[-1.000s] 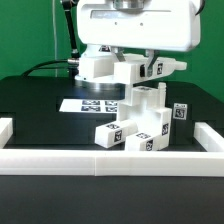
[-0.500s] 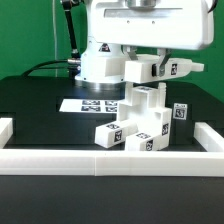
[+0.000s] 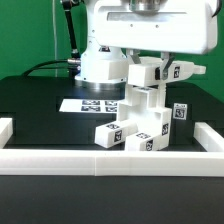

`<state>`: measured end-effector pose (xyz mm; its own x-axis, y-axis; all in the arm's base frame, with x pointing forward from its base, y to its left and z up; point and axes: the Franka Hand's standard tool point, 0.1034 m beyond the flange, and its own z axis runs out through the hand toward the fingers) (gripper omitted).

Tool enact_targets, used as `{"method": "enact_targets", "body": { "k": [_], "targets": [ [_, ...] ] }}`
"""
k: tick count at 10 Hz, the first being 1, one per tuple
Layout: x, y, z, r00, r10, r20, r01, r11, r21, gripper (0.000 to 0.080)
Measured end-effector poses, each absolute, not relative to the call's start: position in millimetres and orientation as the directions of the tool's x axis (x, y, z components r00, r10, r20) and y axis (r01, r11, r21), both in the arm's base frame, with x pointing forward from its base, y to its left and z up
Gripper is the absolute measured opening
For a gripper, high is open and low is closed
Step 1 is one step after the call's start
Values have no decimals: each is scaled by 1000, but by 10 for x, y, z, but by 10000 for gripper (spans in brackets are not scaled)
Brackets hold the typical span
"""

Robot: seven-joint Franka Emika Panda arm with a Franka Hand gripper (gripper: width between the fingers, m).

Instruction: Assemble chair

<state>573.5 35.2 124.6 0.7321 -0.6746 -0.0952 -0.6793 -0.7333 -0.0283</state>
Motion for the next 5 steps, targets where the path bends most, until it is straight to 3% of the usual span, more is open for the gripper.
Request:
{"method": "enact_targets", "body": {
  "k": [5],
  "targets": [
    [5733, 388, 1229, 737, -669, -96, -674, -738, -27, 290]
  ]
}}
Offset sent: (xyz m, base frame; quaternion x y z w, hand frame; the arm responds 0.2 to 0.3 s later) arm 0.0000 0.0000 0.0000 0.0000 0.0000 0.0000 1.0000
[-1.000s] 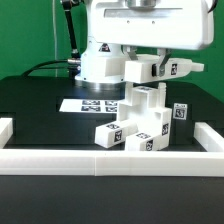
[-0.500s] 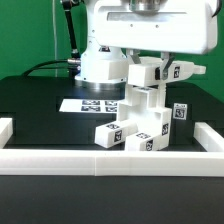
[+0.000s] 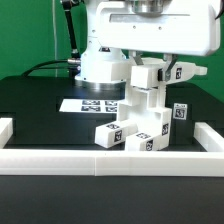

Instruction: Assemble chair

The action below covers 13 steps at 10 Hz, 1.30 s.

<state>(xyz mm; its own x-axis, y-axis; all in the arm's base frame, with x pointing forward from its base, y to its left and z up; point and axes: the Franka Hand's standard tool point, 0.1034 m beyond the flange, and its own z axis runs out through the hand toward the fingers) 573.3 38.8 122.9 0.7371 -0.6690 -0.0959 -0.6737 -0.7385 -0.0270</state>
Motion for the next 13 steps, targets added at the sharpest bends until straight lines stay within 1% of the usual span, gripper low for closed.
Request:
{"method": "enact_targets", "body": {
  "k": [13],
  "targets": [
    [5773, 393, 1215, 744, -663, -81, -667, -744, -36, 290]
  ]
}}
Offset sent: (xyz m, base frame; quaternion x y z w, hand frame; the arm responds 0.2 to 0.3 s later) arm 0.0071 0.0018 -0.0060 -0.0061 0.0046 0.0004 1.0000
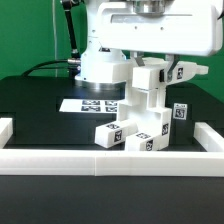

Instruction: Assemble chair

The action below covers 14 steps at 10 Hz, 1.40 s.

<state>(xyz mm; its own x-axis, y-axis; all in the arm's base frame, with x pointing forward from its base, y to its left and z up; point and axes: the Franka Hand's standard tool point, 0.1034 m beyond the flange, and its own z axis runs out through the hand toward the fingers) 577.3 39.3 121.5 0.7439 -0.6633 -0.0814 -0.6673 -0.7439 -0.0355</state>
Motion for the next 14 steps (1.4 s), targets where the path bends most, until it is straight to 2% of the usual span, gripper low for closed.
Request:
{"method": "enact_targets", "body": {
  "k": [4, 14],
  "targets": [
    [5769, 381, 1135, 749, -657, -81, -661, -750, -28, 290],
    [5793, 280, 781, 800, -599, -34, -600, -800, -23, 290]
  ]
}}
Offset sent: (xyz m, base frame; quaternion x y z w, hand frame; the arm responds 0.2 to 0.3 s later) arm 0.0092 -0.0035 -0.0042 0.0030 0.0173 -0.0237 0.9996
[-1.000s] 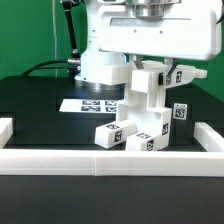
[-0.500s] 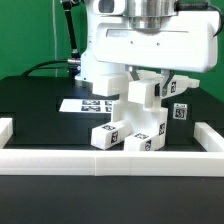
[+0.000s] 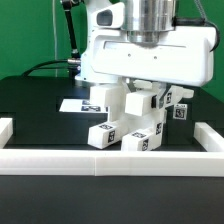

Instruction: Assemble chair

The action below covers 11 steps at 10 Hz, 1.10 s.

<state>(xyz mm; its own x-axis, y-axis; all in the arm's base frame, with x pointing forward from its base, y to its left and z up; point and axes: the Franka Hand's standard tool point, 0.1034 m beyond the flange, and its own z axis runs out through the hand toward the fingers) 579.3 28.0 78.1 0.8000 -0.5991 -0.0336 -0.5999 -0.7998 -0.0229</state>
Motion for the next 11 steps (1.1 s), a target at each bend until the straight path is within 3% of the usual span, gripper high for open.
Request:
{"method": "enact_targets", "body": {
  "k": [7, 8, 9, 10, 11],
  "targets": [
    [5832, 258, 771, 811, -584, -18, -584, -811, -29, 290],
    [5825, 246, 753, 812, -583, -19, -583, -812, -26, 403],
    [5818, 232, 736, 814, -580, -21, -581, -814, -24, 403],
    [5815, 229, 731, 816, -578, -21, -578, -816, -23, 582],
    [5816, 230, 731, 816, -578, -21, -578, -816, -23, 582]
  ]
}}
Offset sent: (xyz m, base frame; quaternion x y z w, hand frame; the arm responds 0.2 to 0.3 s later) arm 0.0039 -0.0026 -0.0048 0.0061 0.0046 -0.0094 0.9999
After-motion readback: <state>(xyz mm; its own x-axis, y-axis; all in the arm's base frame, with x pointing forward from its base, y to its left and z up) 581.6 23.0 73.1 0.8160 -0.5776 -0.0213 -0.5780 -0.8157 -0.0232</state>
